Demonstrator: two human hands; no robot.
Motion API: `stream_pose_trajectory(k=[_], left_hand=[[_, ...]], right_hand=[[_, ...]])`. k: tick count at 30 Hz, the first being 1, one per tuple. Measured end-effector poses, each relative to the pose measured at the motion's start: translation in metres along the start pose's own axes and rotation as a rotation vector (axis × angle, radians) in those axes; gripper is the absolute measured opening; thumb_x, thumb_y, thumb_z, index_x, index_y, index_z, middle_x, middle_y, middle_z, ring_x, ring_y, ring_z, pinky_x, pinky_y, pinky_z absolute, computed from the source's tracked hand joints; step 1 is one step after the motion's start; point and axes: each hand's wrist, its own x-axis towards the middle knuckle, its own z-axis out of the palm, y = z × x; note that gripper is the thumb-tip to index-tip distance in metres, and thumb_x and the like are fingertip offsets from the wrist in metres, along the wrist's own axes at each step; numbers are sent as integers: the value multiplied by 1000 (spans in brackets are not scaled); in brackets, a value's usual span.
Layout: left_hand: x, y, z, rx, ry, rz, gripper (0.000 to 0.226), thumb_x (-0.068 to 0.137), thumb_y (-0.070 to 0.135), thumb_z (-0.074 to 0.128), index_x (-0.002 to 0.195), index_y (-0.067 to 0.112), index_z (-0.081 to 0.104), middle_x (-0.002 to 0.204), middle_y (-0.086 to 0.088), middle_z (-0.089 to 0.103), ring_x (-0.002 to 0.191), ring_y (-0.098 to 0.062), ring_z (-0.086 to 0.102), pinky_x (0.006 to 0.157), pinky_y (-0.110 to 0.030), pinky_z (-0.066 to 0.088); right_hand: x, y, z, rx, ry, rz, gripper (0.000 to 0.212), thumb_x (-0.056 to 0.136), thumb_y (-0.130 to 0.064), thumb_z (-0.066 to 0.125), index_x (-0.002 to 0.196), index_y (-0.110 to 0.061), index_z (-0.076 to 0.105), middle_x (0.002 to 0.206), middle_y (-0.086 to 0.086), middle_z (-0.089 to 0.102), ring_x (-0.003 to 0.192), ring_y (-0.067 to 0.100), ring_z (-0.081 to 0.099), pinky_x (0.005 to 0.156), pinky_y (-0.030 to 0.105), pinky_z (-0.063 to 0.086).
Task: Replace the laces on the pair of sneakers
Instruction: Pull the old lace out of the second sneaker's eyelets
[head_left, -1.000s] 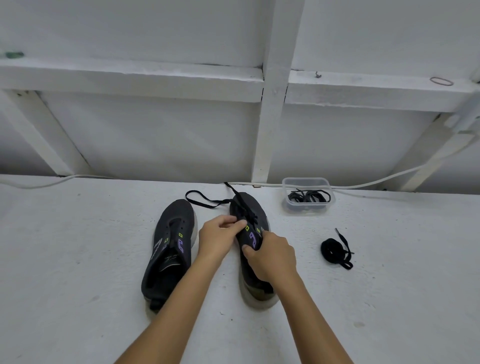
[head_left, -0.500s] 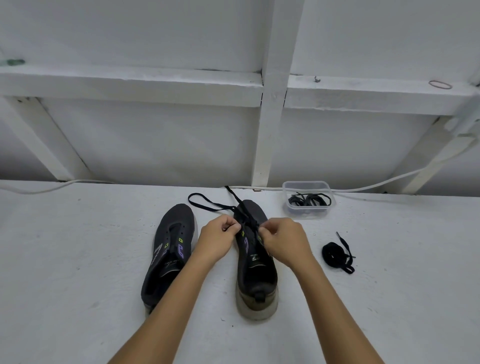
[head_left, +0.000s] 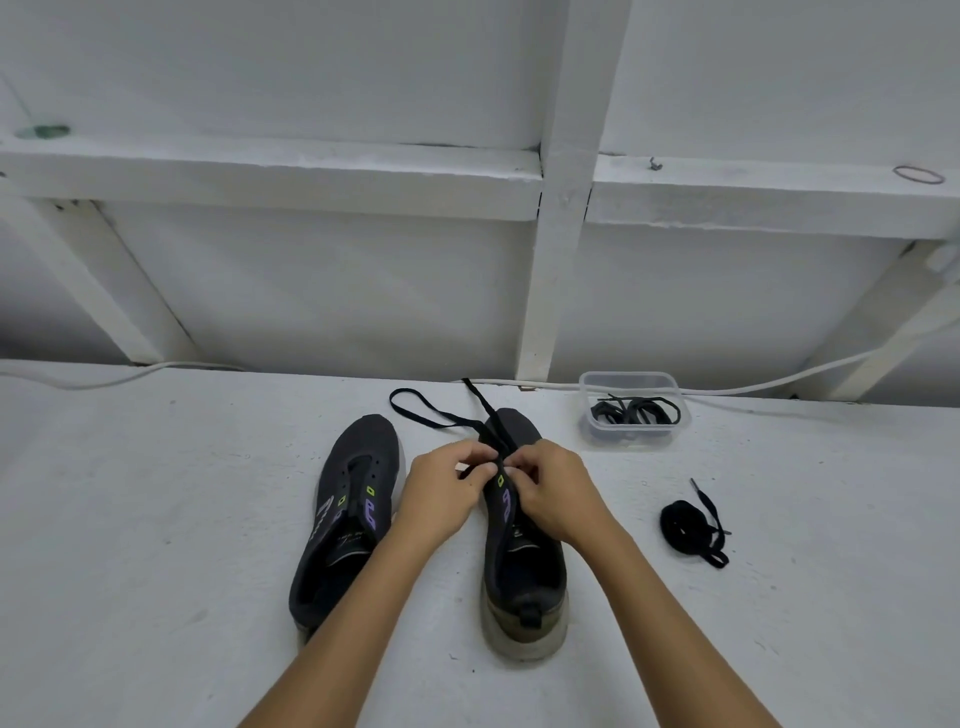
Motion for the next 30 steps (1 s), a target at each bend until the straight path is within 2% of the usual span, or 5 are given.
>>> stream_pose_trajectory(k=[8,13,20,25,30], left_hand=[[6,0,1,56,4,4,11,91,18,71,99,21,78,95,11,74,81,0,66,70,-2,42],[2,-1,5,106,29,1,8,93,21,68,95,22,75,88,18,69,77,7,62,66,-1,41],[3,2,5,101,15,-16,5,92,22,70,95,23,73,90,17,69,82,-3,67,65,-2,41],[2,1,5,17,11,-28,6,88,21,75,93,23,75,89,18,70,78,5,64,66,0,40],[5,-1,2,-43,-6,-96,5,87,24,76,92,25,78,91,14,73,77,-3,67,61,-9,42]], right_hand=[[-3,8,2,78,20,-13,13,96,-20,64,102,-18,75,99,-4,69,83,6,58,68,3,38],[-5,11,4,134,47,7,11,96,-20,65,98,-18,76,90,-8,71,76,0,60,67,3,39],[-3,6,7,143,42,-23,11,94,-19,64,94,-21,74,89,-8,69,84,14,62,81,35,54],[0,6,7,196,10,49,12,94,-19,65,90,-25,75,85,-11,72,84,15,66,83,40,56],[1,9,7,255,1,52,12,95,-17,67,93,-23,77,87,-9,73,85,12,67,83,33,55]])
